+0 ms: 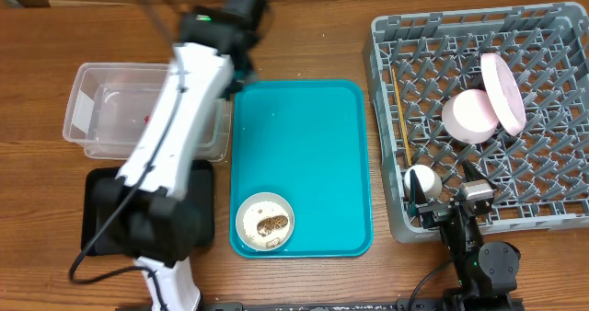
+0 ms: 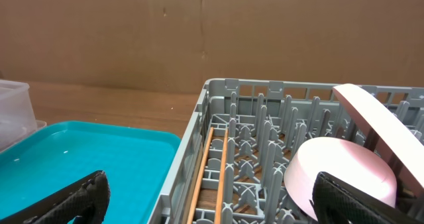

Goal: Sort waste into correct bins and load items into the dishwasher
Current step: 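Grasp the white tissue with the left gripper and drop it in the clear bin, then grasp the small white bowl of food scraps with the left gripper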

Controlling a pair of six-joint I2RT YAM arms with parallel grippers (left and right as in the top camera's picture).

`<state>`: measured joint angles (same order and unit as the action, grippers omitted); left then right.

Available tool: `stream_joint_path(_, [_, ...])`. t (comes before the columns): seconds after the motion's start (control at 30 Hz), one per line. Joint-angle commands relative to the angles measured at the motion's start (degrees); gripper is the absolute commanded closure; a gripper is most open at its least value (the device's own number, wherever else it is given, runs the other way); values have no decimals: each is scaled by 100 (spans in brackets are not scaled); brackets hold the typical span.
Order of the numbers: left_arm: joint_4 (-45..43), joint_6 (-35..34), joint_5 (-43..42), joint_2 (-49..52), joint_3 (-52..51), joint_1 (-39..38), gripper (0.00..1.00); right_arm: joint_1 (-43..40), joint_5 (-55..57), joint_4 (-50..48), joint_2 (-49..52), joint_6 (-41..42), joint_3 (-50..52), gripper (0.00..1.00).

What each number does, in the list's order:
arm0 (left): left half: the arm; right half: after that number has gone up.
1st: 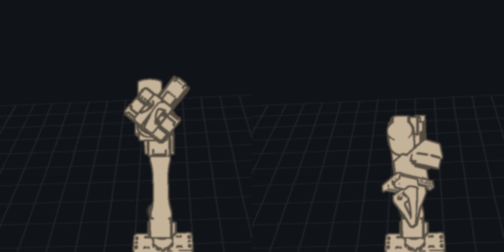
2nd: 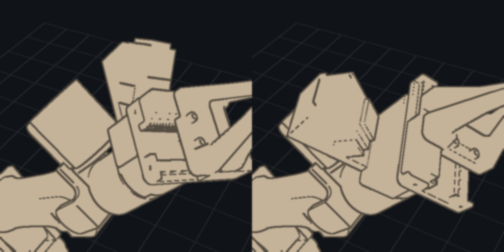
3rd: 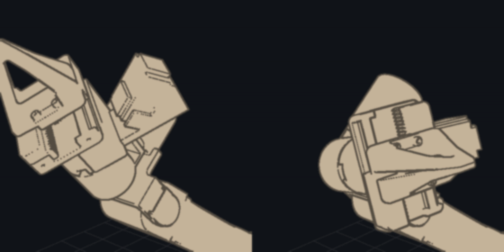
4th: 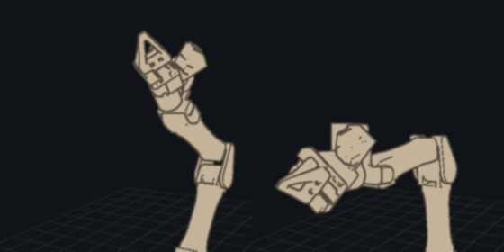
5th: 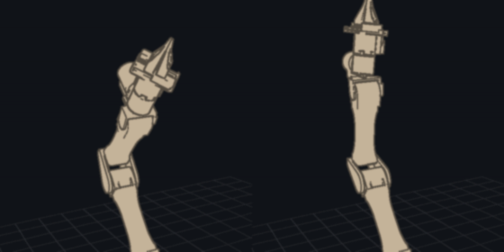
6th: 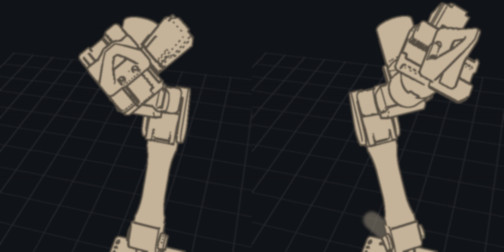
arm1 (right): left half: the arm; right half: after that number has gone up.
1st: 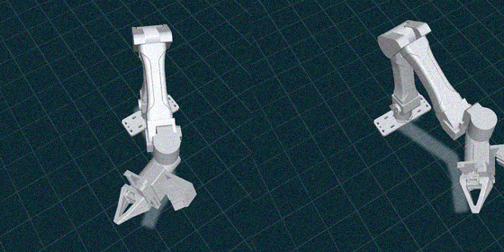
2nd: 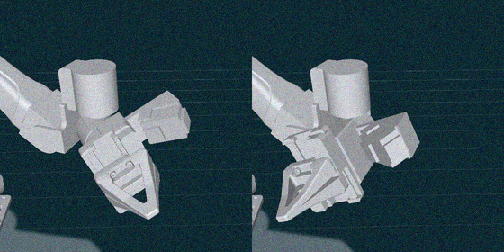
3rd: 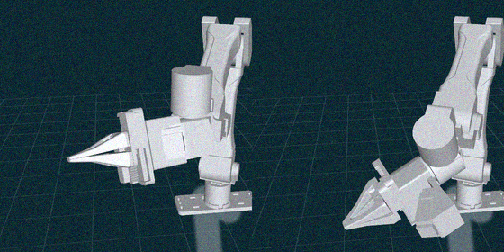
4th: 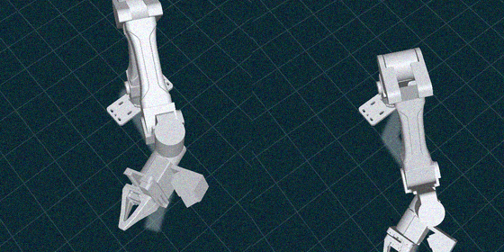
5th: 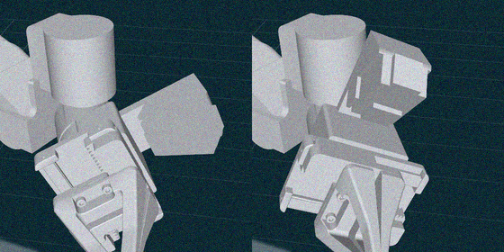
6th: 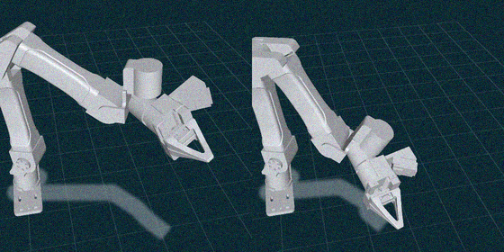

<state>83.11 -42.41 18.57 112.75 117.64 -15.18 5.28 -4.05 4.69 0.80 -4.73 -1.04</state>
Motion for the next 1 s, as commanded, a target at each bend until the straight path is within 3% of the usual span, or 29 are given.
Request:
stream_joint_path(0.0, [31,-595,55,245,-177,629,63,7,37,-26,-50,-22,57,0])
stream_joint_path(0.1, [-55,-35,-249,380,-203,988,39,7,37,-26,-50,-22,57,0])
stream_joint_path(0.2, [9,535,-726,313,-175,1126,27,7,39,-28,-50,-22,57,0])
stream_joint_path(0.3, [133,654,-748,57,-153,1027,15,7,39,-26,-50,-22,57,0])
stream_joint_path(0.43, [372,669,-737,-426,-153,586,15,7,39,-26,-50,-22,57,0])
stream_joint_path(0.63, [907,608,-654,-579,-273,-717,13,7,39,-26,-50,-22,57,0])
stream_joint_path(0.97, [98,149,-920,-570,-2516,-2695,25,7,39,-26,-50,-22,57,0])
